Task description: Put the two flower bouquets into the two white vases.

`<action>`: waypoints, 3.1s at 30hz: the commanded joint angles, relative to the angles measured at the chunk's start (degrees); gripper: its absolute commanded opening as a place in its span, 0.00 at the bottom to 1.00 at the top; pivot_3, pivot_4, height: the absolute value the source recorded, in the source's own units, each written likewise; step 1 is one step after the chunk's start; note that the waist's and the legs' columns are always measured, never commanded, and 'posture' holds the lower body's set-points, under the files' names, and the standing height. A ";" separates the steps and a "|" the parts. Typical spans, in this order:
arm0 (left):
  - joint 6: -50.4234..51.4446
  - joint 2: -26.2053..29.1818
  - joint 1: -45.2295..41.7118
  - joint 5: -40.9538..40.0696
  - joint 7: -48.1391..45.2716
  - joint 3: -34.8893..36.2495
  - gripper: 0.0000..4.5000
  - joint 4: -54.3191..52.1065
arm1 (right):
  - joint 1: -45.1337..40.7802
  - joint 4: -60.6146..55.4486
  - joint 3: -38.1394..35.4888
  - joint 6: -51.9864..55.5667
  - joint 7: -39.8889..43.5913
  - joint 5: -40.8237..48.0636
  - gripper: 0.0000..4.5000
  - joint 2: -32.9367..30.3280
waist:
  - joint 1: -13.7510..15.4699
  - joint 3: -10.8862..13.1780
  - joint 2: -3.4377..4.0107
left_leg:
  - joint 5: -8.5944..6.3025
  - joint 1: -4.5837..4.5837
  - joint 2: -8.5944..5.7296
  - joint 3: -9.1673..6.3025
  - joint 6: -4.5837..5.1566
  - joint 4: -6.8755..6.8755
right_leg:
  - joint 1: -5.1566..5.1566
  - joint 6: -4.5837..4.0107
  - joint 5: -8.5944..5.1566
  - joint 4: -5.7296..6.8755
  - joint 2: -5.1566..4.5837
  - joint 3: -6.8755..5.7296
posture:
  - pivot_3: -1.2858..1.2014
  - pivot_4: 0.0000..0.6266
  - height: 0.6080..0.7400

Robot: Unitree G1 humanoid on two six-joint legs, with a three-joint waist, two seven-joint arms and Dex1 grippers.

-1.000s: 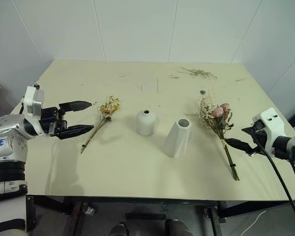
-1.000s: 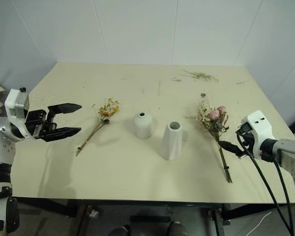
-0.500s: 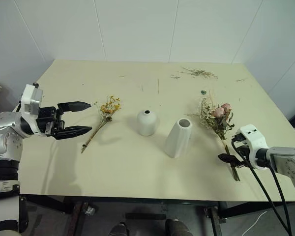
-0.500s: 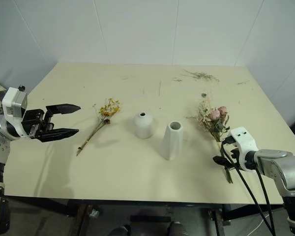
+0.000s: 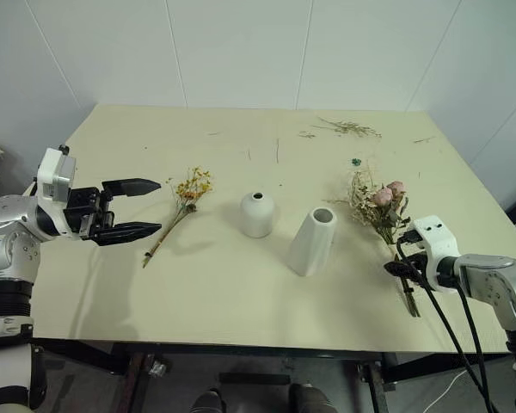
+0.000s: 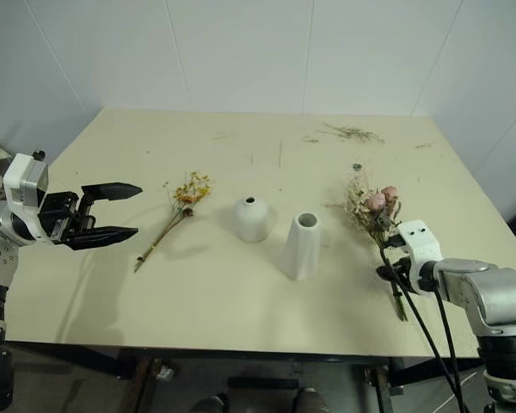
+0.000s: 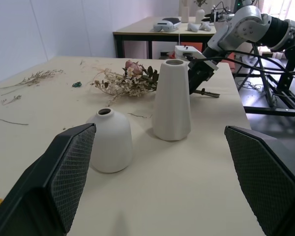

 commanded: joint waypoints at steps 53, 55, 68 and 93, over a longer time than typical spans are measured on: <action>-2.90 3.70 -7.17 -4.19 -6.43 -5.52 1.00 6.81 | -8.82 -21.35 1.09 -44.98 -6.95 7.77 0.00 29.95 | -1.35 0.03 0.05 | -0.01 0.04 0.01 -0.10 0.02 -0.20 | -0.19 -0.07 -0.15 0.47 0.04 -0.01 | 0.52 0.24 1.00; -2.78 3.62 -7.21 -4.14 -6.43 -5.58 1.00 6.77 | -8.74 -22.77 0.52 -43.49 -7.73 10.27 0.00 30.51 | -1.34 0.03 0.05 | -0.01 0.04 0.01 -0.10 0.02 -0.20 | -0.19 -0.07 -0.15 0.47 0.04 -0.01 | 0.52 0.24 1.00; -2.07 3.31 -7.26 -4.71 -6.43 -5.80 1.00 6.17 | -3.89 -24.72 0.49 -41.85 -7.42 12.66 0.00 29.50 | -1.38 0.03 0.05 | -0.01 0.03 0.01 -0.11 0.02 -0.21 | -0.19 -0.12 -0.19 0.47 0.03 -0.03 | 0.52 0.24 1.00; -1.05 3.06 -5.76 -4.37 -6.43 -3.91 1.00 4.62 | 0.21 -18.83 2.91 -47.41 -1.86 9.03 0.00 30.39 | -1.33 0.03 0.05 | -0.01 0.05 0.02 -0.12 0.02 -0.23 | -0.20 -0.14 -0.21 0.48 0.04 -0.05 | 0.52 0.24 1.00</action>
